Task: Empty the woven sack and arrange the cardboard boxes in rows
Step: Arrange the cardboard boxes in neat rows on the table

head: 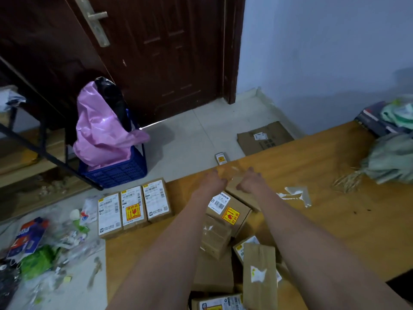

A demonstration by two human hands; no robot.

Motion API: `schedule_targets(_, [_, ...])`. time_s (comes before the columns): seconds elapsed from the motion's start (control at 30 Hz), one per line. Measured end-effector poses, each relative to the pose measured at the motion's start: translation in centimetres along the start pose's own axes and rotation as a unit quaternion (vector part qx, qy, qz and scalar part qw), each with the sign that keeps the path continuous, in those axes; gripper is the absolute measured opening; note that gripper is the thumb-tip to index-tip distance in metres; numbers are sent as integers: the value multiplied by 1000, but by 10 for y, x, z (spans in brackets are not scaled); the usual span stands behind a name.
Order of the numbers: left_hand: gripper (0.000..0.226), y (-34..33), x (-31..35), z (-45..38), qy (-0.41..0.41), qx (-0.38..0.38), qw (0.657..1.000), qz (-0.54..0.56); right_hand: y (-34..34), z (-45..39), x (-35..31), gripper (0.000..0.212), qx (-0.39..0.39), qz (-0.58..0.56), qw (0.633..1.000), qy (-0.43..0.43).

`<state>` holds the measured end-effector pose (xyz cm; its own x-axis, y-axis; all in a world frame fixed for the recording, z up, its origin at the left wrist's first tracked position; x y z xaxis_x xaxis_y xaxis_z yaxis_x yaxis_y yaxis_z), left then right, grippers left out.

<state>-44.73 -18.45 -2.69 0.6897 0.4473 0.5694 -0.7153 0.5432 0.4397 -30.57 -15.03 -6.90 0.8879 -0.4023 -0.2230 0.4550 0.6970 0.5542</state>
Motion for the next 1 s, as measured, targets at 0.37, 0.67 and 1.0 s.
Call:
schedule_targets(0.37, [54, -21, 8, -40, 34, -24, 995, -86, -8, -31, 12, 118, -88, 59, 993, -41])
schedule_targets(0.67, [69, -17, -6, -46, 65, -10, 998, 2, -15, -39, 18, 104, -73, 106, 991, -44])
schedule_targets(1.0, [52, -6, -20, -24, 73, 6, 997, 15, -3, -18, 13, 100, -6, 91, 996, -5])
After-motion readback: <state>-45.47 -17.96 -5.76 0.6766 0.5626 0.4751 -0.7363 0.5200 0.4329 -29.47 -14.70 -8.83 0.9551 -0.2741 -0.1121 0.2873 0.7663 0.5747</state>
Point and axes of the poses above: each hand's wrist, its own z-axis away from the middle knuckle, its own y-axis out of the back of the hand, x = y × z, the point moved 1 cm from there along -z, towards the middle knuckle, and after that the axes turned 14 degrees about -x, right-handed, at the moved point
